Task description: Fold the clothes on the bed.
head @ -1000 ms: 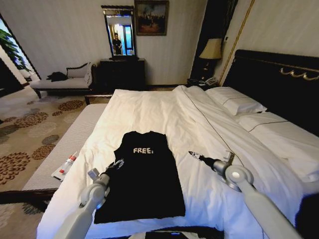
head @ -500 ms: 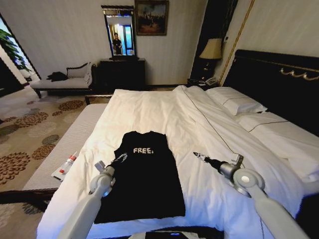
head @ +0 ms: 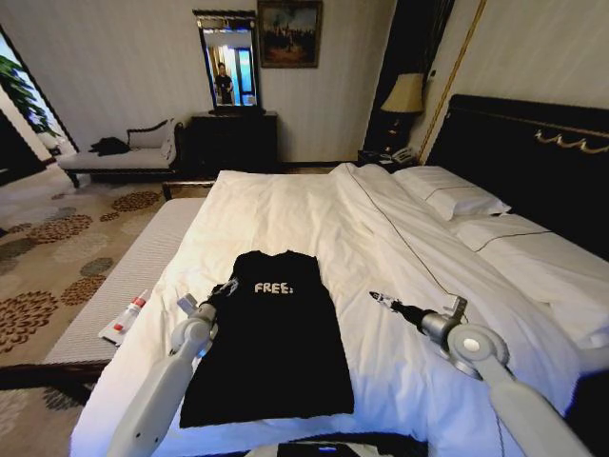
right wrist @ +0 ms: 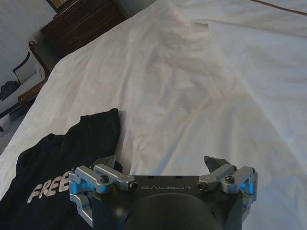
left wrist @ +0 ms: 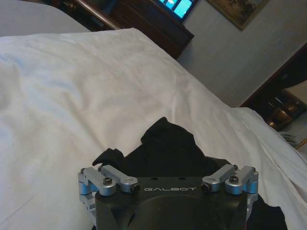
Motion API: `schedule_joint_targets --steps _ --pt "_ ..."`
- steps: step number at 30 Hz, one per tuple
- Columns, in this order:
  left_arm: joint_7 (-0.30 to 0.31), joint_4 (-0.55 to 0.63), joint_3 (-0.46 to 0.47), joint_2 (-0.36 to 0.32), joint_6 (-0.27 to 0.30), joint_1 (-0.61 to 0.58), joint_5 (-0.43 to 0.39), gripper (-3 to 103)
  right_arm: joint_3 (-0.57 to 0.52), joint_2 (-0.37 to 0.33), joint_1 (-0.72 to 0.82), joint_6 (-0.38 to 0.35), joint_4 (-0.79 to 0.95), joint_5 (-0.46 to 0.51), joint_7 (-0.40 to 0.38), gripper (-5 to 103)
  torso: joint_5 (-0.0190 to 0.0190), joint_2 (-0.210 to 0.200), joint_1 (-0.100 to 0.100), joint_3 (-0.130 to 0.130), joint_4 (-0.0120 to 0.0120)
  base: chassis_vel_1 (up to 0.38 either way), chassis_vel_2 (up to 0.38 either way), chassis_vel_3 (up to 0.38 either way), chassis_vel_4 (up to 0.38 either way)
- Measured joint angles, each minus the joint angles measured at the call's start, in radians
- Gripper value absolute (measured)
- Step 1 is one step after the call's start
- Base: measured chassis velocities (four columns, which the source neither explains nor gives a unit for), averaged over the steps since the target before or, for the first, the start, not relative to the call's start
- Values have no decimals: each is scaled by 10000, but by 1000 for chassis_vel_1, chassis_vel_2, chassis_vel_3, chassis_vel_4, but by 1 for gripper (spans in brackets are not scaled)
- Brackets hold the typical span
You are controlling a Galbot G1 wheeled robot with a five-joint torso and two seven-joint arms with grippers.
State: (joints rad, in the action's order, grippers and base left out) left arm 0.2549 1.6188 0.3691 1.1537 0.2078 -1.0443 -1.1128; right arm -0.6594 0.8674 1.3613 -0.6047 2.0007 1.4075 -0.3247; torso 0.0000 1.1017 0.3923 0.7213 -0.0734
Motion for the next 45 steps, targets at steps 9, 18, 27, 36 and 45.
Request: schedule_joint_targets --steps 9,18,27,36,45 --pt "77 217 198 76 -12 -407 176 85 -18 20 74 -7 0 -92 42 100 0 0 0 0 0 0 0 0 0" --pt "45 137 263 134 -12 -471 480 52 -4 -22 89 -14 27 -142 57 100 0 0 0 0 1 0 0 0 0" --pt "100 127 351 130 -12 -463 445 19 -32 36 146 -22 21 -109 81 100 0 0 0 0 0 0 0 0 0" --pt "109 19 451 78 -33 -409 380 0 49 87 127 -29 0 -75 34 100 0 -1 0 0 0 0 0 0 0" --pt "189 -66 603 -177 -92 -102 141 0 46 149 166 -32 -4 -87 41 100 0 0 0 0 0 0 0 0 0"
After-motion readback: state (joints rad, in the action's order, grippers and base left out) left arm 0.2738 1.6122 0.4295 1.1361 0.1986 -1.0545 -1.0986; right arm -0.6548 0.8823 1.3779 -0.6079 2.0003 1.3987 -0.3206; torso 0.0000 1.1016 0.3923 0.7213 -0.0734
